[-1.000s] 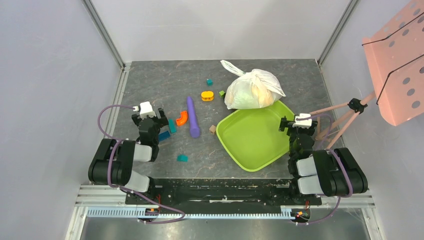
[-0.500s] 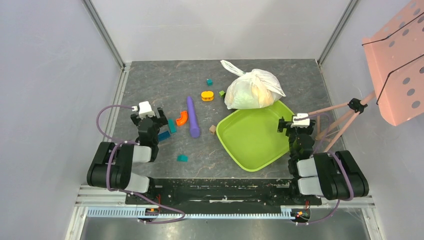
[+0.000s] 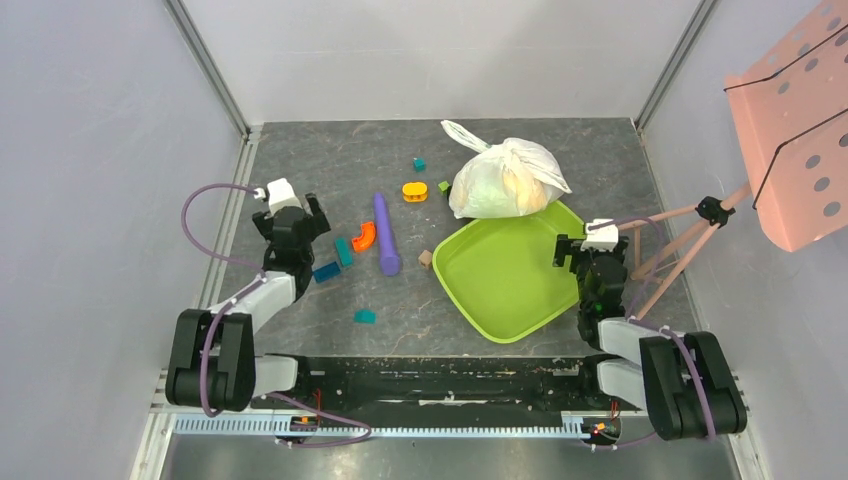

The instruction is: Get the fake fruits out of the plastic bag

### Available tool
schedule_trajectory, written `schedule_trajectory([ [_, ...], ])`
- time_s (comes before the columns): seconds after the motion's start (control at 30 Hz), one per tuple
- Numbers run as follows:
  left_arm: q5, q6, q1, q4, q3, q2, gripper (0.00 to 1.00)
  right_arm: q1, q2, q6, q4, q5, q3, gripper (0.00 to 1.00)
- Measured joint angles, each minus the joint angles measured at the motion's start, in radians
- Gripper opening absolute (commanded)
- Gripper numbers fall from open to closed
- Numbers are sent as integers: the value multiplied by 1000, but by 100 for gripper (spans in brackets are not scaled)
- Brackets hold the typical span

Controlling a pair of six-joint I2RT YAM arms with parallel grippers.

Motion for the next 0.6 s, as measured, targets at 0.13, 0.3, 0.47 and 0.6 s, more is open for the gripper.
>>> schedule_trajectory([
  [0.13,-11,-63,-3,-138,9,-64,100,0,-69,45,-85,25,6,98],
  [0.3,16,-184,-6,-361,115,-129,100,0,-87,140,-351,98,161,98],
  [0.47,148,-246,-7,-548,326,-99,100,0,-75,210,-570,124,330,98],
  [0.6,179,-305,-8,-748,541,-10,100,0,-66,248,-751,116,415,98],
])
